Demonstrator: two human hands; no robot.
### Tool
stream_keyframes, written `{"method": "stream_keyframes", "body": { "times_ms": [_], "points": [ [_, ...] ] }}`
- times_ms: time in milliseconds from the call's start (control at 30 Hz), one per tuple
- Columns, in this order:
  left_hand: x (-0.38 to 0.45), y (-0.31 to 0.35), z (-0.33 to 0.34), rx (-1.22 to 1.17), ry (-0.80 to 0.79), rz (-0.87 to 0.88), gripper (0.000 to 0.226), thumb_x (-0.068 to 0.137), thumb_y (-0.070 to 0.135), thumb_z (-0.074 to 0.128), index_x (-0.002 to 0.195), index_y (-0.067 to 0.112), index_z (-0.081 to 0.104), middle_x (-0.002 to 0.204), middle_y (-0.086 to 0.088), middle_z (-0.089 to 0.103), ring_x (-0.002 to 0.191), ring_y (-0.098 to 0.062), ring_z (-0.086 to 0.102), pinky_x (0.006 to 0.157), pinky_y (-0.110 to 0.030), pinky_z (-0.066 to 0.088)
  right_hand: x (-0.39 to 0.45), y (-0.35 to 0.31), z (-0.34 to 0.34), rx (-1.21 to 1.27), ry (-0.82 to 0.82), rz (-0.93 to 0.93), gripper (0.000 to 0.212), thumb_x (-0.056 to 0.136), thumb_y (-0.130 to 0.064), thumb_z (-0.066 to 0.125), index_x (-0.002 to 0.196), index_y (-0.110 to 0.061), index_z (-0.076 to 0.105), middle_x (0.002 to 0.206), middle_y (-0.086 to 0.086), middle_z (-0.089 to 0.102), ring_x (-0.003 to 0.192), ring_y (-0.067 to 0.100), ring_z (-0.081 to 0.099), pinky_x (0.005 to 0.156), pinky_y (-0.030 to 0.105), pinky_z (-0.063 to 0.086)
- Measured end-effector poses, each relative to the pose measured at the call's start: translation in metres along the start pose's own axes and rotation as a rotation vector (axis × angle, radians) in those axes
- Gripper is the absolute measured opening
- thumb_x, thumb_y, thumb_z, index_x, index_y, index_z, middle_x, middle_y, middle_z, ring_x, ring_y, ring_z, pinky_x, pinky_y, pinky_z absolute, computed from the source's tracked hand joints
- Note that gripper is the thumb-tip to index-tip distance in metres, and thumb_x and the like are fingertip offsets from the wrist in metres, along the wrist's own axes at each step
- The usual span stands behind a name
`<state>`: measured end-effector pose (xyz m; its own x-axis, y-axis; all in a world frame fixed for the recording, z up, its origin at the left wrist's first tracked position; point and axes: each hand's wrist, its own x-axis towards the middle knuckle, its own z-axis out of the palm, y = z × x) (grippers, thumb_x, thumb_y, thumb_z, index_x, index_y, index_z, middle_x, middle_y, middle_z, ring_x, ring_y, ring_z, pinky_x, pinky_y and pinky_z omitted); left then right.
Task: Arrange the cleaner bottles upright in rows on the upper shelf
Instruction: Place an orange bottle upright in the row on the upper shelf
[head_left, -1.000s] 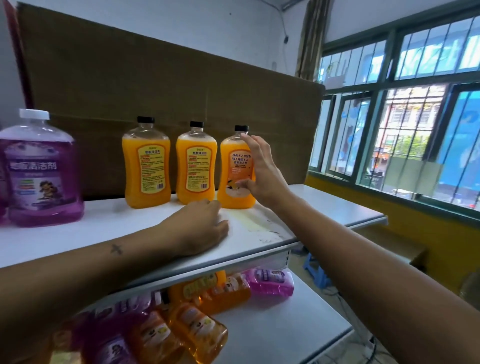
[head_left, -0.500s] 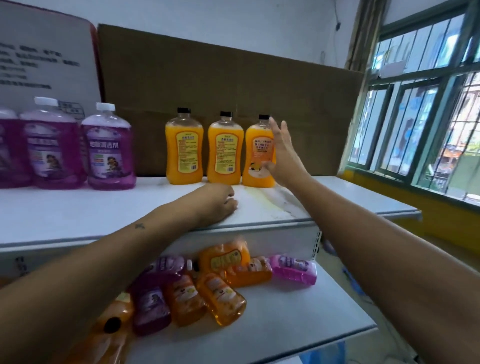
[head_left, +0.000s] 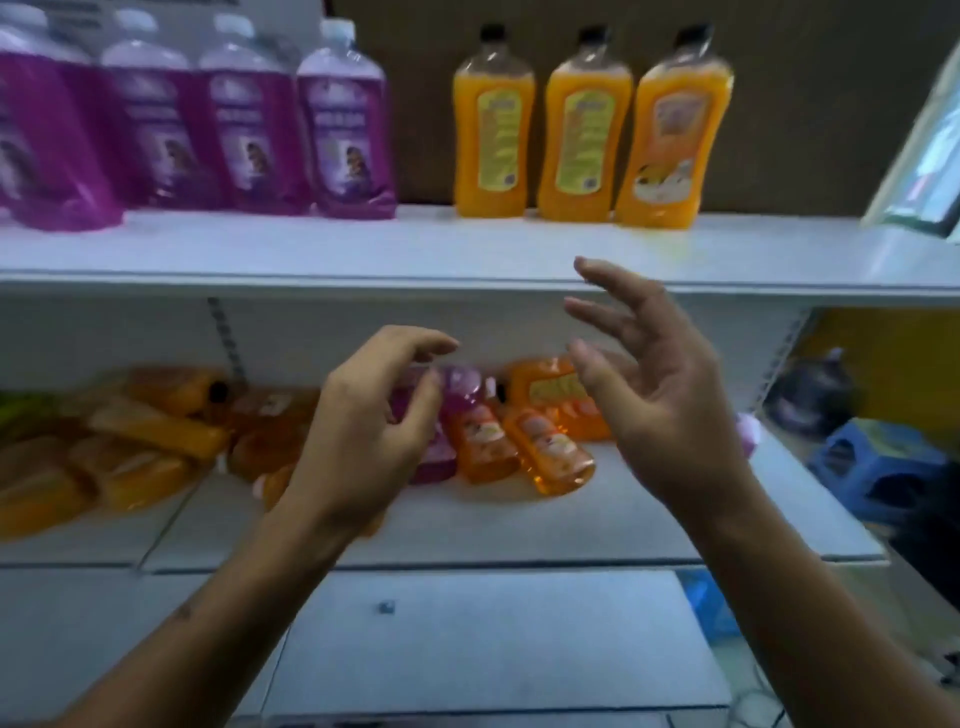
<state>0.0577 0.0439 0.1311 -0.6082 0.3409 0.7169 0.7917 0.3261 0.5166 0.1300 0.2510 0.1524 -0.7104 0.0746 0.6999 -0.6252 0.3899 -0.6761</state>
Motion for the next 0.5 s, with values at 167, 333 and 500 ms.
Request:
{"method": "stream_keyframes", "body": {
  "times_ms": [167,333,500],
  "points": [
    [-0.053,-0.064,-0.018,0.158,0.003,-0.228,0.028,0.090,0.014,0.052,0.116,0.014,0.062,0.110,0.004,0.061,0.099,-0.002,0.055,0.083,-0.007,0.042,-0.042,0.064,0.069,-0.049,-0.112,0.095,0.043,0.092,-0.010,0.061,0.133,-0.021,0.055,0.138,-0.002,0.053,0.129,0.016,0.054,0.102,0.036,0.052],
    [-0.099,-0.124,-0.034,0.151,0.019,-0.487,0.031,0.093,0.004,0.052,0.115,0.023,0.060,0.109,0.004,0.060,0.098,-0.008,0.057,0.082,-0.023,0.050,-0.068,0.114,0.146,-0.080,-0.219,0.268,0.043,0.091,-0.017,0.065,0.131,-0.028,0.053,0.129,-0.013,0.053,0.120,0.003,0.052,0.102,0.033,0.048],
    [-0.120,-0.192,-0.039,0.300,-0.163,-0.569,0.045,0.088,0.007,0.057,0.127,0.028,0.052,0.126,-0.007,0.056,0.116,-0.027,0.053,0.093,-0.044,0.049,-0.058,0.145,0.215,-0.333,-0.373,0.151,0.043,0.087,-0.009,0.069,0.129,-0.017,0.061,0.132,0.005,0.059,0.122,0.019,0.046,0.101,0.037,0.046]
  ]
}}
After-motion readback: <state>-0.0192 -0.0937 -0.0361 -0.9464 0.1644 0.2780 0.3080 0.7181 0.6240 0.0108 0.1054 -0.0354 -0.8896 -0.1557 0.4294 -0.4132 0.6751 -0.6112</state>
